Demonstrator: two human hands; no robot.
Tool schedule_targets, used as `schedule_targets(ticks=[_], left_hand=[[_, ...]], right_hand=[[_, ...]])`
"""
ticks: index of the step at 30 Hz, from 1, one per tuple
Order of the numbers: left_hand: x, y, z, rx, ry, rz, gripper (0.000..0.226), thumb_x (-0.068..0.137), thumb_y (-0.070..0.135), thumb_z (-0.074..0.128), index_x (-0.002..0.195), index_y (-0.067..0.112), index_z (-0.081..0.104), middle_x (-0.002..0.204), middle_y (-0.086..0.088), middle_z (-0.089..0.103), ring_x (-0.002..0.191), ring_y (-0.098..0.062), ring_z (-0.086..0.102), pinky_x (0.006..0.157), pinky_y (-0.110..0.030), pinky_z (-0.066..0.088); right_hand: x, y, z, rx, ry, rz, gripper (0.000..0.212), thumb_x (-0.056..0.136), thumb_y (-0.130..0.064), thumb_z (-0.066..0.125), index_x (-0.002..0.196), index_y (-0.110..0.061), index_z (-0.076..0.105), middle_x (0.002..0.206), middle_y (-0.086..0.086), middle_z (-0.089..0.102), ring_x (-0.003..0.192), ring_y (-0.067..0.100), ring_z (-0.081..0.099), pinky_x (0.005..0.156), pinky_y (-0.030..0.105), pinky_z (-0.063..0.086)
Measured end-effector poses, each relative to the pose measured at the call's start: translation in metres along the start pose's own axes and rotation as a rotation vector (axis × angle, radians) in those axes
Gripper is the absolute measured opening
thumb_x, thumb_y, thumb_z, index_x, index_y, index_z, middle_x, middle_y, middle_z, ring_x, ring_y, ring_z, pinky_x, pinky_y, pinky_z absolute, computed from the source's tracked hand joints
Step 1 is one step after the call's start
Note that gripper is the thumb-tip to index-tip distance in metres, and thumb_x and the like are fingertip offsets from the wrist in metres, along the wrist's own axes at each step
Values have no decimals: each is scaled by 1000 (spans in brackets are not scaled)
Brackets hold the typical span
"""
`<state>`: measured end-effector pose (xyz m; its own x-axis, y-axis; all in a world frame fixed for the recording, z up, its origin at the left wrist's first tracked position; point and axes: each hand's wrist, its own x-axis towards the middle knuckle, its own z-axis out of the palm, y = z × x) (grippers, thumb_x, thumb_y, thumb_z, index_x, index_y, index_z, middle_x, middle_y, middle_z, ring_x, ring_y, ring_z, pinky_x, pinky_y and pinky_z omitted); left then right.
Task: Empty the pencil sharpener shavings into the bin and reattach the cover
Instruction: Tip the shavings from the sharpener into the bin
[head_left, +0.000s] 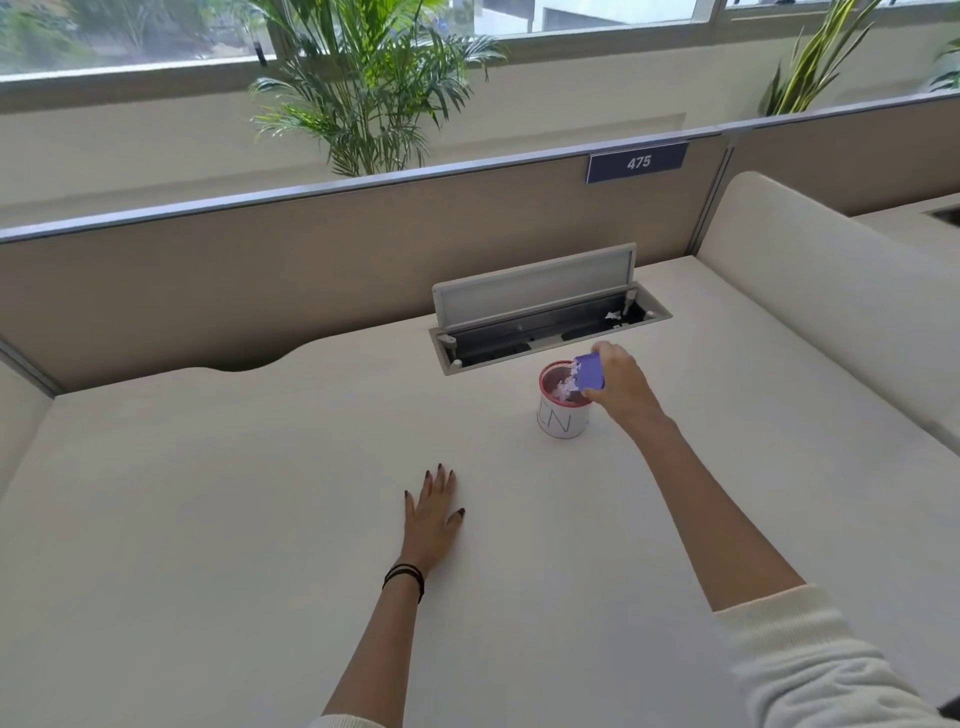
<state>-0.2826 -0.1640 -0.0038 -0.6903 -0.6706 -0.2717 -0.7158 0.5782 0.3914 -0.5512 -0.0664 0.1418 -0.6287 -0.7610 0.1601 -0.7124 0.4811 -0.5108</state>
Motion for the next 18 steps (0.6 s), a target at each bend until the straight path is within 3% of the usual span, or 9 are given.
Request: schedule_targets(ticks=[7,12,18], left_hand=[[-1,-1,2,-31,18,10,60,101,25,31,151,15,-1,160,-1,-10,147,-17,-10,117,-44,-10],[0,-1,3,-28,31,17,60,101,25,31,151,16,0,160,-1,-10,147,-17,-10,117,-44,-10],[-1,-2,3,-42,30,22,60,101,25,31,151,16,0,160,-1,-10,147,-17,-10,117,-44,-11]], right_hand=[[7,-1,3,-321,-24,-306,38,76,6,70,110,2,53,106,21,59,100,35,55,79,37,50],[-2,-2,4,-454,-16,-486,58,64,5,79,116,2,53,107,22,62,101,36,56,77,40,55],[-6,3,7,-440,-25,-490,57,66,8,77,117,3,53,108,22,62,103,36,55,80,40,55]])
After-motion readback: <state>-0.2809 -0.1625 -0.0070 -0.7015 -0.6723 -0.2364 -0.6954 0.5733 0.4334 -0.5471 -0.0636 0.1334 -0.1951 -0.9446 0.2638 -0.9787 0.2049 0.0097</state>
